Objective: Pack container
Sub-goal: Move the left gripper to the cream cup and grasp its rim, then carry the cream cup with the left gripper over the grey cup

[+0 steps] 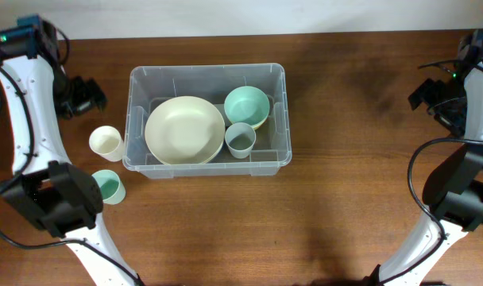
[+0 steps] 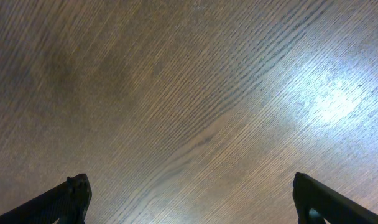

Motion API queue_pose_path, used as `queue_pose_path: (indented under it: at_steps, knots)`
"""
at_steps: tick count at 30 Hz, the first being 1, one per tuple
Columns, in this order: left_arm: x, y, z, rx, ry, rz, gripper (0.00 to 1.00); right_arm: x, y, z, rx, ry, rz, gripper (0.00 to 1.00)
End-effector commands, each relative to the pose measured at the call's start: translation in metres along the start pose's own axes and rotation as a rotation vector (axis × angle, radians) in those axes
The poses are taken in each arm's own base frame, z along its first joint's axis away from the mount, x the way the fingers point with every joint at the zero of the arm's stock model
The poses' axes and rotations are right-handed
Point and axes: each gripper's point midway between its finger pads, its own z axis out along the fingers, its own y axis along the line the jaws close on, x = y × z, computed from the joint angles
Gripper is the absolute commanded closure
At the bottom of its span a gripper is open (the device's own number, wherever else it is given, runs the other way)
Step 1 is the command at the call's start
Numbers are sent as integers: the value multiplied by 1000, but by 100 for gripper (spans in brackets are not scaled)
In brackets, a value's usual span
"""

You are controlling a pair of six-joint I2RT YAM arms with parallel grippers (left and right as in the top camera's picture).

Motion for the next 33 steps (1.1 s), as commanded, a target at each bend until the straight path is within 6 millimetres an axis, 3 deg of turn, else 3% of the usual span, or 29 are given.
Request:
queue_pose_path:
  at_steps: [1,18,20,21,24,26,27,28,32,33]
  knots:
    - [16,16,31,-24,110,-73,1,0,0,-6,-4,-12,2,1]
    - [26,23,115,-38,173,-101,1,0,0,-6,-4,-12,2,1]
    - [25,24,116,-37,170,-103,11,0,0,-6,-5,-12,2,1]
    - [23,23,116,-35,164,-104,30,0,0,-6,-4,-12,2,1]
    - [18,22,117,-27,142,-106,63,0,0,-6,-4,-12,2,1]
    - [12,23,117,-20,121,-111,80,0,0,-6,-4,-12,2,1]
    - [8,23,115,-15,107,-116,86,0,0,-6,-4,-12,2,1]
    - [-3,26,108,-7,73,-129,99,0,0,-6,-4,-12,2,1]
    - [-29,30,74,25,-18,-153,99,0,0,-6,-5,-12,2,1]
    - [-45,28,42,50,-93,-158,99,0,0,-6,-5,-12,2,1]
